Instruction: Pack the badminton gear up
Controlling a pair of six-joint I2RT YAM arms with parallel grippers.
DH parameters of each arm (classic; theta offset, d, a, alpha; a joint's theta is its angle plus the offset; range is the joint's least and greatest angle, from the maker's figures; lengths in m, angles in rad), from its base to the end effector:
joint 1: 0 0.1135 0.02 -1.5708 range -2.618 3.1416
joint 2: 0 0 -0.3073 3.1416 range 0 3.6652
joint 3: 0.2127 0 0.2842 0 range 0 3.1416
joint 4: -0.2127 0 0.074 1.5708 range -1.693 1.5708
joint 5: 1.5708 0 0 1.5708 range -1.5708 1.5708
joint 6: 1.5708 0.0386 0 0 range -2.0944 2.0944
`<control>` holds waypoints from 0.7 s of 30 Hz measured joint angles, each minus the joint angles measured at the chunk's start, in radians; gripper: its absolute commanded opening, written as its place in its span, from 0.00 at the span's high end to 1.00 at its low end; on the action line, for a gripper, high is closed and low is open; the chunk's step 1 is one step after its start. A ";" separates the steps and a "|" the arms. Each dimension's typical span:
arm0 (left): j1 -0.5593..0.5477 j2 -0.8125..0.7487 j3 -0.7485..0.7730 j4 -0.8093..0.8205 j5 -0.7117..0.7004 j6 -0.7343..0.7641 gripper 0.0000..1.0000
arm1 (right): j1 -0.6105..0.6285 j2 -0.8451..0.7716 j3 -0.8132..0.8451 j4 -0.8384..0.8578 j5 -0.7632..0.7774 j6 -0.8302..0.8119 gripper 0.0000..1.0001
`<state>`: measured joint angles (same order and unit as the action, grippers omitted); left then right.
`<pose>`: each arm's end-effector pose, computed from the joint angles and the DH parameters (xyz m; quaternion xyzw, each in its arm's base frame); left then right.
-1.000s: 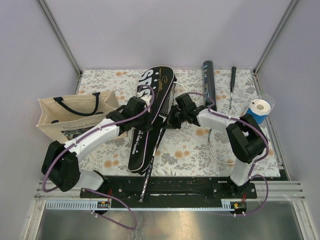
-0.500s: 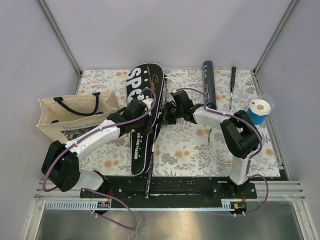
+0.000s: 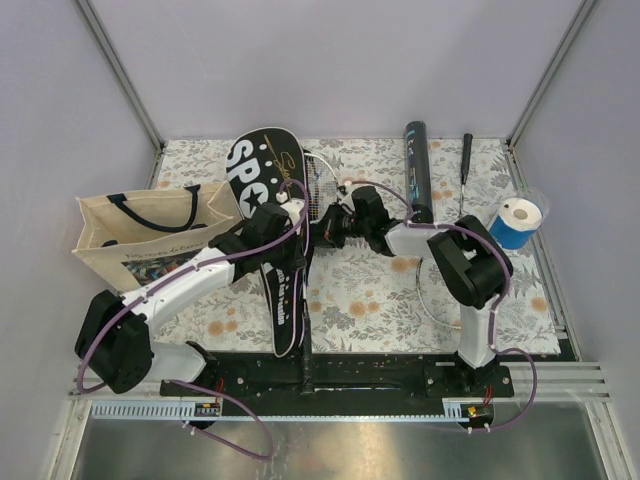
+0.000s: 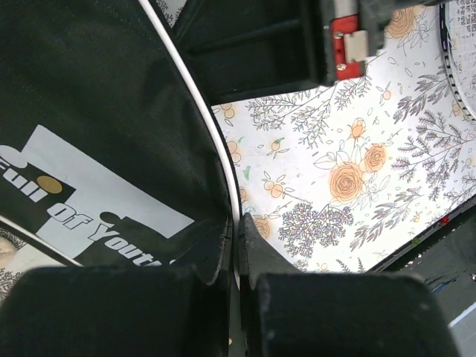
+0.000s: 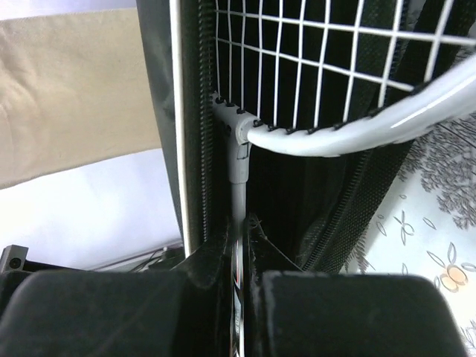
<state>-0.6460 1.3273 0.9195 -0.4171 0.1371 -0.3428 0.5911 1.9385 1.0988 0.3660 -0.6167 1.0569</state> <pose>0.2371 -0.1853 0.2742 0.1650 0.9146 -0.2286 0.2897 0.3649 0.2718 0.1854 0.0337 0.8276 0.5405 0.1475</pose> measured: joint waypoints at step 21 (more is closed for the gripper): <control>-0.037 0.048 0.039 -0.061 0.038 0.087 1.00 | -0.042 -0.155 -0.088 -0.259 0.050 -0.193 1.00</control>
<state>-0.6827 1.3754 0.9588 -0.4786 0.1749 -0.2554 0.5488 1.7836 1.0111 0.1070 -0.5663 0.8642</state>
